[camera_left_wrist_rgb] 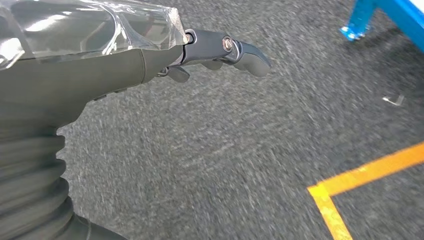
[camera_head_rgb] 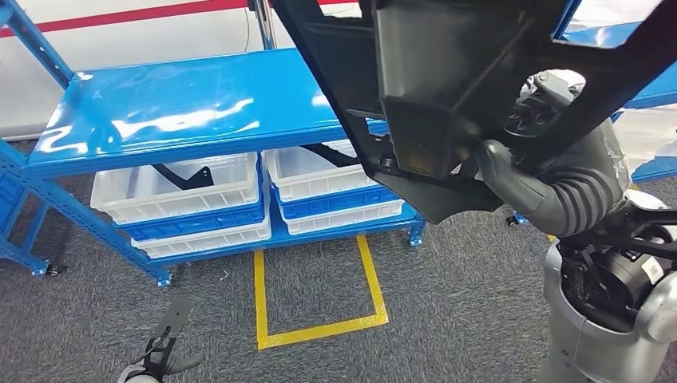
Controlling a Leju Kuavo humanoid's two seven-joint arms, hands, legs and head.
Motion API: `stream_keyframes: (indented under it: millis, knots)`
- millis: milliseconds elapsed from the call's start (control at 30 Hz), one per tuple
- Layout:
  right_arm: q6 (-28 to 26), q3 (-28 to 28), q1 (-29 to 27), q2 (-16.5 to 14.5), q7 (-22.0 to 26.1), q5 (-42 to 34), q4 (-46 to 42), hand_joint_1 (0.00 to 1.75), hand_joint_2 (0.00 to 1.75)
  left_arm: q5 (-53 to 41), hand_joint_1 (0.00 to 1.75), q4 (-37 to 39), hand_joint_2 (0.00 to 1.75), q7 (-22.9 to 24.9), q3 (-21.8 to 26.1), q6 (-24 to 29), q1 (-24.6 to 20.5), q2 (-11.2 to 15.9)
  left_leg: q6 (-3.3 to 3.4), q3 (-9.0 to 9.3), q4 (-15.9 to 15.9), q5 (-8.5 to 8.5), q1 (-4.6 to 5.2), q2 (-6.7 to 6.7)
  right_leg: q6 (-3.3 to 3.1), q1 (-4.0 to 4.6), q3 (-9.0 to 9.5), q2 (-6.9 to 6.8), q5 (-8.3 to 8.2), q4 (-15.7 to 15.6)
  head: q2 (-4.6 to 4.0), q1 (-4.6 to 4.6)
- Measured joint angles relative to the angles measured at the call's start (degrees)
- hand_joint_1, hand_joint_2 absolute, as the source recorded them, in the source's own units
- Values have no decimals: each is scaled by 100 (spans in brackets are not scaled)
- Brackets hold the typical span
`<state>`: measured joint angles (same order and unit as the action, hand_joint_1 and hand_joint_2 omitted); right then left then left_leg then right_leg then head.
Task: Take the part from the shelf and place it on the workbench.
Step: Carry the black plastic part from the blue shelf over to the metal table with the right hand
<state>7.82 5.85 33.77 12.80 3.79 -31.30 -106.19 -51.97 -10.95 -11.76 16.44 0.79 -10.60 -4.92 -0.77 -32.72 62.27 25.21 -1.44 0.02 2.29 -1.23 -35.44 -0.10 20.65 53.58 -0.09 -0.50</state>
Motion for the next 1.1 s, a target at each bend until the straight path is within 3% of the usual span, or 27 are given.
stream_keyframes:
  millis: [67, 100, 167, 200, 233, 300, 333, 367, 400, 433, 467, 533, 567, 600, 667, 700, 733, 800, 833, 867, 900, 933, 1000, 1067, 1100]
  knots:
    - [0, -9, -5, -6, 60, 2, 9, 175, 175, 7, 0, 2, 175, 10, 0, 13, -16, 24, 51, 374, -638, 126, 16, -47, 78, 2, -116, 4, -98, 52, 0, 4]
    - [0, -14, -9, -13, 86, 3, 14, 175, 175, 7, 0, 3, 175, 20, 0, 17, -18, 35, 96, 414, -754, 172, 41, -68, 114, 3, -151, 6, -153, 55, 0, 7]
    - [2, -15, -21, -30, 134, 2, 36, 175, 175, 10, 0, 4, 175, 56, 0, 23, -19, 52, 208, 315, -738, 105, 42, -67, 177, -9, -215, 17, -176, 75, 0, 11]
    - [3, -16, -28, -34, 160, 3, 48, 175, 175, 14, 0, 4, 175, 76, 1, 23, -24, 65, 274, 258, -729, 51, 42, -57, 199, -18, -276, 19, -32, 193, 0, 16]
    - [5, -17, -34, -38, 180, 5, 62, 175, 175, 18, 0, 4, 175, 90, 1, 25, -32, 79, 338, 198, -735, -11, 40, -46, 212, -24, -360, 21, 216, 429, 0, 21]
    - [14, -21, -41, -45, 219, 9, 87, 175, 175, 24, 0, 4, 175, 97, 2, 25, -41, 113, 413, 74, -730, -133, 66, -30, 218, -21, -561, 19, 844, 1218, 0, 38]
    - [18, -23, -46, -49, 233, 13, 98, 175, 175, 24, 0, 4, 175, 98, 2, 25, -42, 131, 427, 8, -727, -191, 86, -25, 215, -16, -626, 20, 1029, 1609, 0, 42]
    - [22, -23, -50, -52, 244, 17, 110, 175, 175, 24, 0, 4, 175, 98, 2, 23, -41, 150, 437, -61, -725, -251, 107, -21, 205, -10, -627, 20, 1078, 1874, 0, 45]
    - [25, -23, -53, -54, 249, 22, 120, 175, 175, 23, 0, 4, 175, 98, 2, 23, -42, 168, 444, -130, -723, -310, 130, -20, 183, -4, -538, 20, 999, 1942, 0, 46]
    - [25, -23, -54, -56, 251, 28, 128, 175, 175, 23, 0, 4, 175, 98, 2, 22, -43, 182, 448, -198, -723, -371, 152, -20, 144, 11, -346, 20, 851, 1795, 0, 46]
    - [25, -24, -50, -57, 255, 34, 135, 175, 175, 24, 0, 4, 175, 98, 2, 22, -43, 193, 449, -257, -722, -429, 167, -22, 89, 37, -59, 21, 720, 1461, 0, 46]
    - [25, -27, -29, -60, 264, 48, 140, 175, 175, 36, 0, 4, 175, 98, 2, 22, -42, 206, 423, -347, -722, -537, 192, -27, -20, 112, 580, 12, 689, 563, 0, 43]
    - [26, -28, -20, -66, 271, 55, 142, 175, 175, 41, 0, 4, 175, 97, 2, 22, -42, 211, 396, -374, -736, -599, 187, -27, -52, 148, 774, 10, 720, 244, 0, 42]
    - [28, -30, -12, -72, 277, 64, 143, 175, 175, 44, 0, 4, 175, 96, 2, 22, -38, 216, 359, -397, -761, -661, 177, -26, -73, 177, 858, 6, 743, 49, 0, 43]
    - [36, -29, -12, -91, 287, 126, 147, 175, 175, 21, 0, 4, 175, 86, -1, 29, -18, 226, 282, -438, -800, -736, 153, -26, -119, 180, 815, -10, 643, -56, 0, 51]
    - [39, -27, -11, -104, 294, 179, 149, 175, 175, 1, 0, 4, 175, 78, -2, 39, -7, 229, 249, -484, -737, -649, 149, -27, -155, 165, 782, -29, 589, -92, 0, 49]
    - [42, -25, -12, -117, 304, 239, 150, 175, 175, -21, 0, 4, 175, 71, -3, 53, 1, 234, 217, -559, -552, -452, 144, -29, -191, 142, 743, -52, 524, -114, 0, 44]
    - [43, -21, -15, -150, 319, 335, 153, 175, 175, -49, 0, 4, 175, 68, -4, 78, 4, 251, 154, -786, 144, 92, 111, -29, -230, 119, 628, -95, 410, -121, 0, 31]
    - [44, -21, -20, -164, 320, 364, 155, 175, 175, -54, 0, 4, 175, 72, -4, 87, 4, 260, 121, -889, 536, 271, 89, -28, -231, 113, 563, -117, 357, -119, 0, 29]
    - [45, -21, -25, -180, 317, 388, 157, 175, 175, -58, 0, 4, 175, 75, -5, 91, 4, 268, 91, -938, 814, 310, 68, -27, -218, 107, 497, -144, 308, -116, 0, 28]
    - [46, -21, -31, -196, 314, 404, 160, 175, 175, -65, 0, 4, 175, 82, -5, 97, 4, 274, 63, -905, 923, 224, 47, -24, -201, 96, 429, -175, 262, -110, 0, 27]
    - [46, -20, -35, -208, 311, 419, 162, 175, 175, -76, 0, 4, 175, 87, -5, 102, 3, 282, 35, -763, 808, 59, 30, -8, -177, 82, 361, -212, 223, -95, 0, 26]
    - [48, -19, -37, -221, 308, 440, 162, 175, 175, -104, 0, 4, 175, 96, -6, 115, -8, 299, -19, -241, 98, -161, 20, 141, -121, 69, 238, -291, 174, -33, 0, 24]
    - [59, -21, -36, -223, 307, 452, 157, 175, 175, -123, 0, 4, 175, 105, -7, 127, -29, 316, 21, 169, -580, -87, 57, 294, -59, 88, 159, -385, 148, 39, 0, 26]
    - [68, -19, -37, -223, 307, 455, 155, 175, 175, -126, 0, 4, 175, 114, -7, 131, -30, 321, 69, 232, -733, -25, 82, 305, -26, 101, 139, -437, 134, 59, 0, 27]
